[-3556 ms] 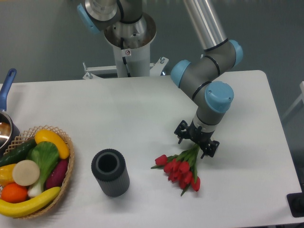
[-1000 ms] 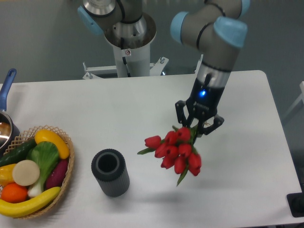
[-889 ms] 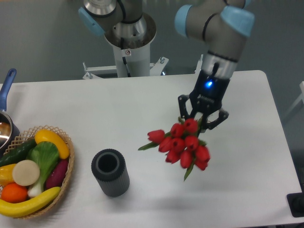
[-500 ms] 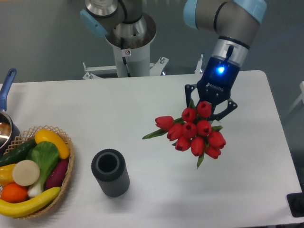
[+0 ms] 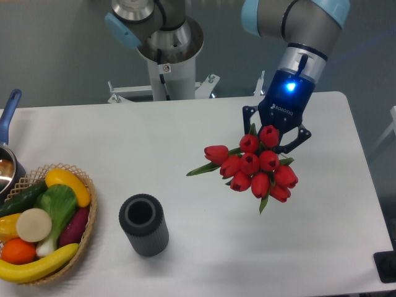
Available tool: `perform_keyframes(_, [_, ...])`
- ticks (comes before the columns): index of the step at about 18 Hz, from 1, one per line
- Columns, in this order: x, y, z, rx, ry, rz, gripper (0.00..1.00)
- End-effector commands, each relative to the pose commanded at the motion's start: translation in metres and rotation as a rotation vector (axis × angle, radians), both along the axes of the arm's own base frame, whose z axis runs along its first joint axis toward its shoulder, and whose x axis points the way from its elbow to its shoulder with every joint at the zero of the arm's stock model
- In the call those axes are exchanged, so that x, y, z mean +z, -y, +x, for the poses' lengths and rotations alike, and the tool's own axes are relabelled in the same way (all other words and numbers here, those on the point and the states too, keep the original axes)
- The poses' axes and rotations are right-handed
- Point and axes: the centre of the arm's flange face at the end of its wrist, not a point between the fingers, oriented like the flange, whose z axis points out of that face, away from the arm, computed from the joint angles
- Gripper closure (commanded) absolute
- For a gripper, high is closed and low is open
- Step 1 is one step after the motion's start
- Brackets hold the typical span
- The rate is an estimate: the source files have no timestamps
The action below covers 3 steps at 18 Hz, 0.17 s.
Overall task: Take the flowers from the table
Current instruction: 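Lift the red tulip bunch up off the table by its stems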
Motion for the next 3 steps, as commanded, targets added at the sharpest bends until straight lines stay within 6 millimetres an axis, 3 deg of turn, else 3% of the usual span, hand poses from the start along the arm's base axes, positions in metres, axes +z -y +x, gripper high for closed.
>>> perform_keyframes(3, [0.0011,0.0031,-0.0023,0.004,0.003,0.011,0.69])
